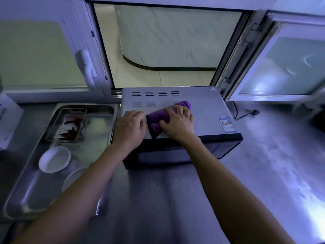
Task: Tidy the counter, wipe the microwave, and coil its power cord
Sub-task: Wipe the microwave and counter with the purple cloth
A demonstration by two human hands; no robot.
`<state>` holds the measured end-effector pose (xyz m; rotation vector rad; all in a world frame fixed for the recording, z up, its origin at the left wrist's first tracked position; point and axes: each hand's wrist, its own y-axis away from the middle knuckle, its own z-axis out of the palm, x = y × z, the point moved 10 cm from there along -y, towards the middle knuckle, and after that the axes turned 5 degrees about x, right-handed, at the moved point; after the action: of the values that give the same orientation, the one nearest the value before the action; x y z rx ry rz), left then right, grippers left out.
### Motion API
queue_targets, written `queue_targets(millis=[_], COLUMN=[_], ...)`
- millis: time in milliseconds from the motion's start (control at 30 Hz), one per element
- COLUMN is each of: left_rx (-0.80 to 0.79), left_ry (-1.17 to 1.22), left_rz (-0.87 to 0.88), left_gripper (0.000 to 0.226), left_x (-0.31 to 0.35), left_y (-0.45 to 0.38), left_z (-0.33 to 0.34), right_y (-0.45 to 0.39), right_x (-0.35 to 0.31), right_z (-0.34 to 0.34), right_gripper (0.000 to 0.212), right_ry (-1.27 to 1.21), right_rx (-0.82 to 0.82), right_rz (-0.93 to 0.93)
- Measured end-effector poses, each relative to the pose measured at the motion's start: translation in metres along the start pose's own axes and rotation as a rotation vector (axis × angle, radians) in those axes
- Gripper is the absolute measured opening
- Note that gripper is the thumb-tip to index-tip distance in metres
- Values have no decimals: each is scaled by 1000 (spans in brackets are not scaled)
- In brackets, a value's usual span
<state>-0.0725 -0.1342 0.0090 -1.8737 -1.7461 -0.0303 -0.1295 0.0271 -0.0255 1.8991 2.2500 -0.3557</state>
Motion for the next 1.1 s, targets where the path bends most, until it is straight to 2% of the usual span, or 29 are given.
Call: queue_targets(millis=[400, 833, 1100], left_rx=[-193, -206, -147], left_ry=[-106, -175, -150], left_rz=[58, -17, 27], left_gripper=[37, 35, 30], left_x=[102, 101, 92], left_y=[-25, -98, -127], left_z=[75, 114, 123], right_y=[11, -85, -151], right_x=[143, 163, 165], right_z=[-40, -43, -35], right_gripper=[62, 58, 61], right_ry=[8, 50, 31], right_rx=[50, 13, 14], right_rz=[157, 126, 124])
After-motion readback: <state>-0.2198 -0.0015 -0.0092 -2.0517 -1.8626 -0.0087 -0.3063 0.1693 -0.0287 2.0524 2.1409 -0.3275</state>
